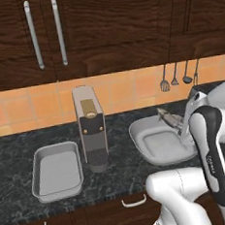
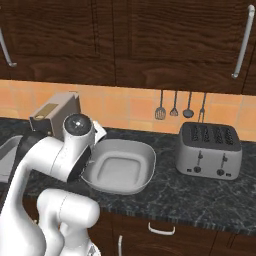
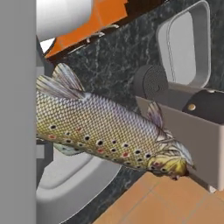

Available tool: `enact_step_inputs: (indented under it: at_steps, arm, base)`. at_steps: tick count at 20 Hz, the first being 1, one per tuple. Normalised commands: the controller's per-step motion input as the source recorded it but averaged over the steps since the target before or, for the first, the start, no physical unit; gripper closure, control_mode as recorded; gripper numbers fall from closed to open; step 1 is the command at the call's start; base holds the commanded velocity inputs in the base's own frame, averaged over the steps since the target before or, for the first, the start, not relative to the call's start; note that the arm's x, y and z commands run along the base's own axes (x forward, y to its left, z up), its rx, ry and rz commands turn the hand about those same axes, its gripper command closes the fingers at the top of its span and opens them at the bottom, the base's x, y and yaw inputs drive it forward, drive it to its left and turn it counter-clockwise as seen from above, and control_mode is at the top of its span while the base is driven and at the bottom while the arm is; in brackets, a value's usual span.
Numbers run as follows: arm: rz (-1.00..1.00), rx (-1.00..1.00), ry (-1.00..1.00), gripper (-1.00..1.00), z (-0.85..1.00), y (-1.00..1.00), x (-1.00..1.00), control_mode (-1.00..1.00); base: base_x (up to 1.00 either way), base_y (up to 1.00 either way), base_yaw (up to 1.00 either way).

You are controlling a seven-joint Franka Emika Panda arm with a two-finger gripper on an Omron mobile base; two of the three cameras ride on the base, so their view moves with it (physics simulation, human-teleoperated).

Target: Place one tomato and one fish in each tupperware on the nearby counter, to pack two identical lunches.

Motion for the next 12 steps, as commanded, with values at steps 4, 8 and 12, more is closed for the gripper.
enact_step_inputs:
  at_steps: [4, 8, 12]
  arm:
    - [0.03, -0.12, 0.27, 1.0, -0.49, -0.49, 0.32, -1.0]
    - [0.06, -0.07, 0.24, 1.0, -0.42, -0.55, 0.24, -1.0]
    - [0.05, -0.05, 0.16, 1.0, -0.39, -0.34, 0.19, -1.0]
  base:
    - [0.0, 0.0, 0.0]
    - [0.0, 0.0, 0.0]
    - [0.0, 0.0, 0.0]
